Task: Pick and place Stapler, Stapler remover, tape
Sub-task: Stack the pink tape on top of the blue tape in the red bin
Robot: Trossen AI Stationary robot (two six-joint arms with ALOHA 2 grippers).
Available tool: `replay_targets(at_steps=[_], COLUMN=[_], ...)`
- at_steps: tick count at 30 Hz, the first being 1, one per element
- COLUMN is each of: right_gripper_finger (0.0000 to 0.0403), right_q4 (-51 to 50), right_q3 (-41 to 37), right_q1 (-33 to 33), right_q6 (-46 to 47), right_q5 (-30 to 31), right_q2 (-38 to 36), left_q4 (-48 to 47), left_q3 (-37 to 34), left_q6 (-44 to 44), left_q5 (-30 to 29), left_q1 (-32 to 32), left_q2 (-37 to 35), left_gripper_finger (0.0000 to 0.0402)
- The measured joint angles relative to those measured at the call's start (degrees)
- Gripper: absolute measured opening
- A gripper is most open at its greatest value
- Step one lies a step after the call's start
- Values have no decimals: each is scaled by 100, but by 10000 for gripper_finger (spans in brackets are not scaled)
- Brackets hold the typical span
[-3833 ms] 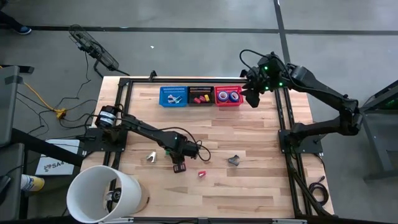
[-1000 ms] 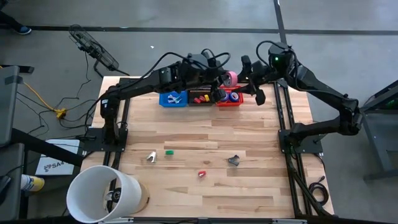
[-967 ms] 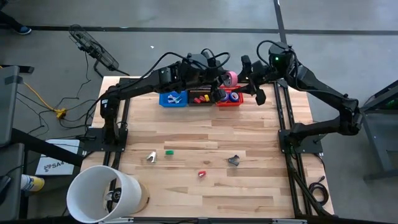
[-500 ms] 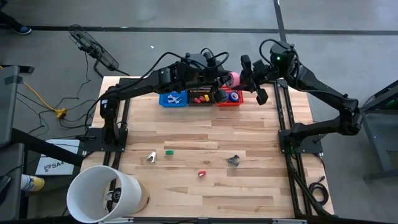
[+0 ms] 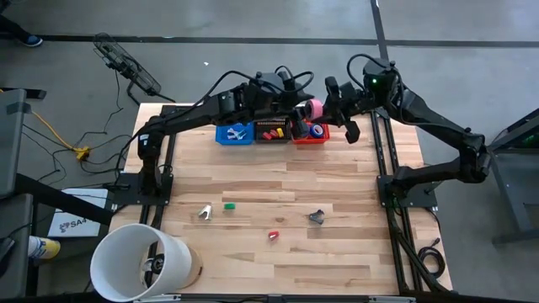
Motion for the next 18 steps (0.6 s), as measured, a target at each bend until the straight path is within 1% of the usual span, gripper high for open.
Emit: replay_targets(at_steps=[5, 9, 12, 18], right_gripper_finger=[34, 34, 34, 34], right_q4=[-108, -340, -520, -991], right_q3=[7, 9, 9, 9], right_q1=[4, 0, -4, -98], right_q6=[63, 21, -62, -293], right_q5=[172, 434, 721, 1513], right_q2=[-3, -9, -9, 60], left_q4=[-34, -231, -648, -1070], left_q3=[0, -7, -7, 8], left_q6=[0, 26, 3, -73], left_q5=[59, 0, -161, -752], left_q1=[4, 1, -2, -7], left_q2=[0, -107, -278, -489], left_gripper_finger=[190, 220, 228, 229])
